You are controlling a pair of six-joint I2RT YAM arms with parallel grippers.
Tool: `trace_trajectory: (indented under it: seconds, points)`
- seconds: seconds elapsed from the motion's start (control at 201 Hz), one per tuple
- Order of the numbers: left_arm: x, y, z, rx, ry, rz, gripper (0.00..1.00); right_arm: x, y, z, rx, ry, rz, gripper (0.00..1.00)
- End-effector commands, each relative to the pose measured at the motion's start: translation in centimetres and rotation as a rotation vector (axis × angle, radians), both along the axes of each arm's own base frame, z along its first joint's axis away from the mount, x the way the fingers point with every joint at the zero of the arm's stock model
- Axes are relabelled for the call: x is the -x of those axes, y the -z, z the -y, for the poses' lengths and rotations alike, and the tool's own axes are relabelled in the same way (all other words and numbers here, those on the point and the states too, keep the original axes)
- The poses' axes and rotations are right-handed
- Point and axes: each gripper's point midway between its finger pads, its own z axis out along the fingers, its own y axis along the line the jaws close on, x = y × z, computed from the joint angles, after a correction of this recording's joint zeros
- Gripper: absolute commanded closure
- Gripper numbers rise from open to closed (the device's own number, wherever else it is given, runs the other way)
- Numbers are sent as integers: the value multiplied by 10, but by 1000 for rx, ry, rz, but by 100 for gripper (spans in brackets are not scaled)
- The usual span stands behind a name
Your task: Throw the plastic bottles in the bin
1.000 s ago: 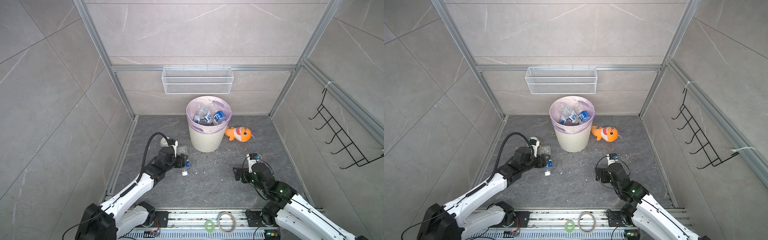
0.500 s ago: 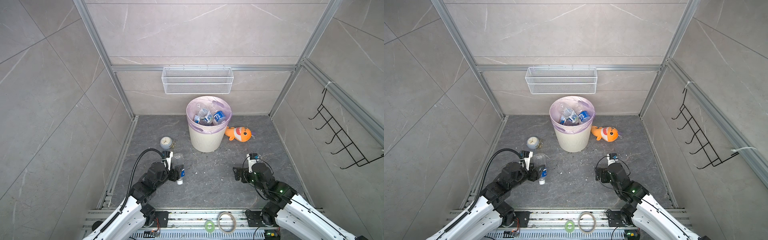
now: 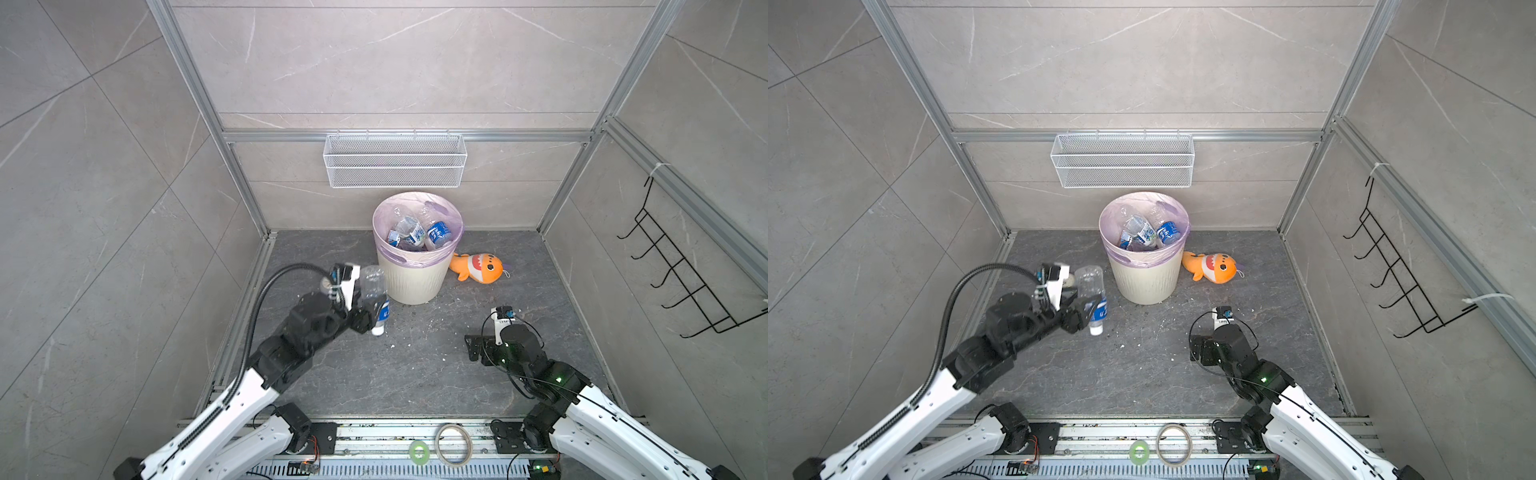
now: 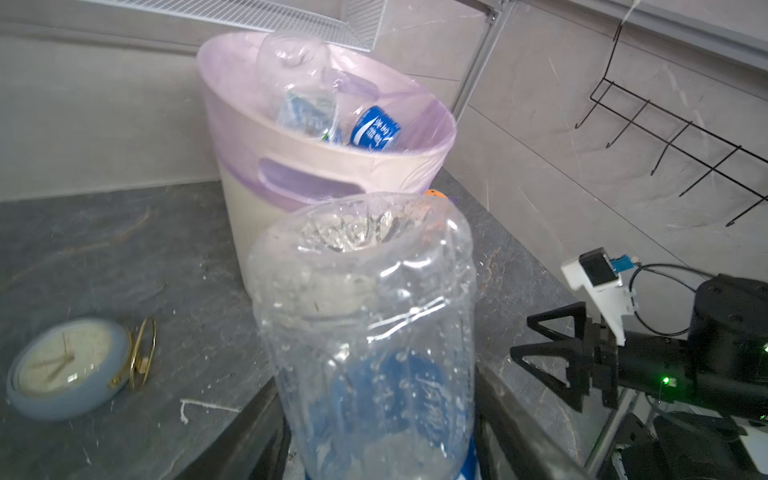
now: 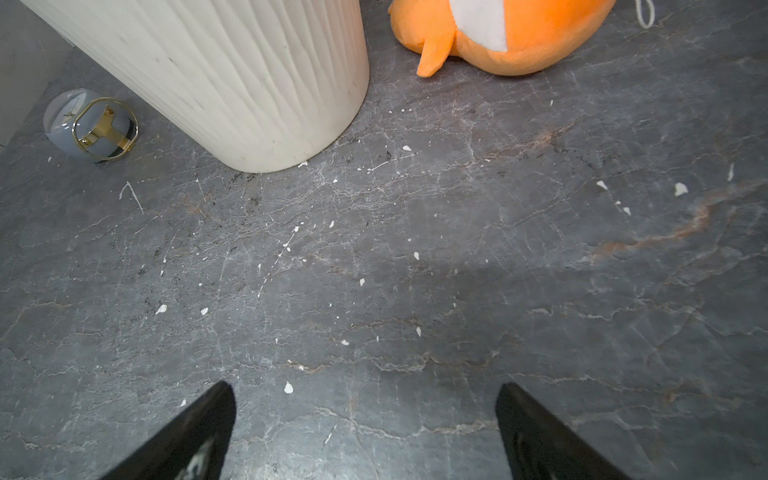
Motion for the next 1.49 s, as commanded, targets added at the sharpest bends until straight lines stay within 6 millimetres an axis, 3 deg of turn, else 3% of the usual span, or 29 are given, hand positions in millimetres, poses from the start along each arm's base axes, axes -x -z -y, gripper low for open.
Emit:
trace_trajectory:
  seconds: [0.0,0.11,0.149,0.199,0.299,0.468,0.652,0.851,1.2,1.488]
  points:
    - [-49,-76,45,6,51,166,33,0,-3,-3,-19,-3,9,0]
    - [-118,-113,69,51,50,155,31,-1,-3,-4,-17,-5,4,0]
    - [-141,-117,73,68,47,132,21,-1,-2,-4,-14,-7,0,0]
    - [-164,-118,76,75,48,88,1,-1,-2,-4,-14,-4,-1,0]
    - [-178,-113,77,59,35,62,0,0,-3,-2,-15,2,2,0]
    - [-152,-139,56,120,6,176,0,0,-3,-1,-17,4,10,0]
    - [-122,-129,36,113,-4,169,0,-1,-3,-2,-17,2,8,0]
    - [-99,-86,7,52,-70,126,0,-1,-4,-1,-14,11,11,0]
    - [-61,-2,-64,34,-227,-10,0,-12,-6,-3,32,21,-3,0]
    - [-50,64,-113,56,-397,-160,0,-48,-40,-10,112,67,44,0]
